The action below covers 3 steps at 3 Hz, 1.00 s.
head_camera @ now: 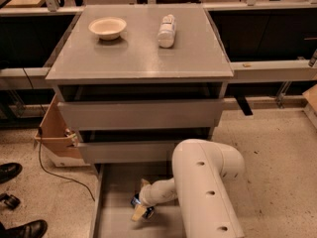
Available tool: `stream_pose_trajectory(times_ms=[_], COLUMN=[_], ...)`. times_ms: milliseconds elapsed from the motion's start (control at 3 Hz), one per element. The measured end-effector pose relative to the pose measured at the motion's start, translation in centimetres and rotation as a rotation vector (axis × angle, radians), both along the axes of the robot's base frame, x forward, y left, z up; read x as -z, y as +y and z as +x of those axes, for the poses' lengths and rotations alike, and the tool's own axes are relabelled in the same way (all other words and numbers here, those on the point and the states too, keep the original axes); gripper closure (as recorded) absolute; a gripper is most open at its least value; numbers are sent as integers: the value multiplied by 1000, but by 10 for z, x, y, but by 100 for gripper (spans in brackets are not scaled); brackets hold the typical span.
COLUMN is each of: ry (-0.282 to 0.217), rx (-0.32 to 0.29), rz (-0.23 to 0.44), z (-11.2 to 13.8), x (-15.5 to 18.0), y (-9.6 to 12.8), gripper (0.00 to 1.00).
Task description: Pick pepsi can from bottom drawer and place on counter
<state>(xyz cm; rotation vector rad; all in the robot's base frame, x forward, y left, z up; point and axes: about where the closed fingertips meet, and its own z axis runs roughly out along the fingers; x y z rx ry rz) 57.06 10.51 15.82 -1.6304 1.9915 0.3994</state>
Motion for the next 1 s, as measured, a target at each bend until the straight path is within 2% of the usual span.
stream_pose_trajectory(times_ms=[667,1000], ry=[2,1], rx=[39,59], rz=[-21,-25], z=[-6,-10], x=[36,45], y=[-28,-38], gripper=[0,15])
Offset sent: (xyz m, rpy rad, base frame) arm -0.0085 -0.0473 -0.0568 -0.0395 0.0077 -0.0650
